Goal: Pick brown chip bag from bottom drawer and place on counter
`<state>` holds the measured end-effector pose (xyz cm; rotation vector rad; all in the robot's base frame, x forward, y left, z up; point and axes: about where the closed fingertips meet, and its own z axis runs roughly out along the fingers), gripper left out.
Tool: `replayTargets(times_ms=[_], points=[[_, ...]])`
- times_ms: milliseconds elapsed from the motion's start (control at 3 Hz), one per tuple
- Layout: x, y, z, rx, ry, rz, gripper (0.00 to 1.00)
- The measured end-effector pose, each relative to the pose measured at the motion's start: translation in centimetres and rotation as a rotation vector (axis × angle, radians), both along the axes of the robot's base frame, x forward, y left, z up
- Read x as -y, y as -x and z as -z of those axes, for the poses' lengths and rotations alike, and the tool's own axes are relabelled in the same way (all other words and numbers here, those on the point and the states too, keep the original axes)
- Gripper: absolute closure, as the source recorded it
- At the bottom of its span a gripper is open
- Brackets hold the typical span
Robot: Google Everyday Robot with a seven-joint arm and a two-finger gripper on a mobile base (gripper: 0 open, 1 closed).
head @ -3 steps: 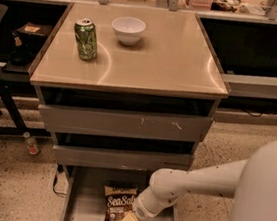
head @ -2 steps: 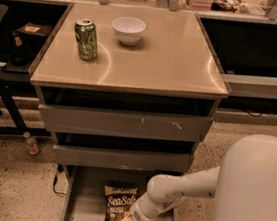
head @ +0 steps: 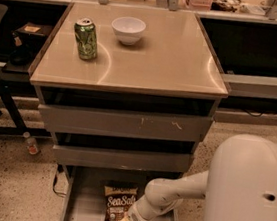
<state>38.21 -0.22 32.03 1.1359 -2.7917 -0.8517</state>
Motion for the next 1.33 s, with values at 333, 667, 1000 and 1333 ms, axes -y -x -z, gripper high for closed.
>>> replayTargets(times_ms=[333, 667, 1000, 1333], points=[[-0.2, -1.5, 4.2, -0.005, -0.007, 0.036, 0.00], [-0.5, -3.0, 7.1, -0.003, -0.015, 0.058, 0.00], [-1.0, -4.1, 9.2, -0.007, -0.022, 0.075, 0.00], [-2.1, -5.3, 11.3, -0.015, -0.030, 0.080, 0.00]])
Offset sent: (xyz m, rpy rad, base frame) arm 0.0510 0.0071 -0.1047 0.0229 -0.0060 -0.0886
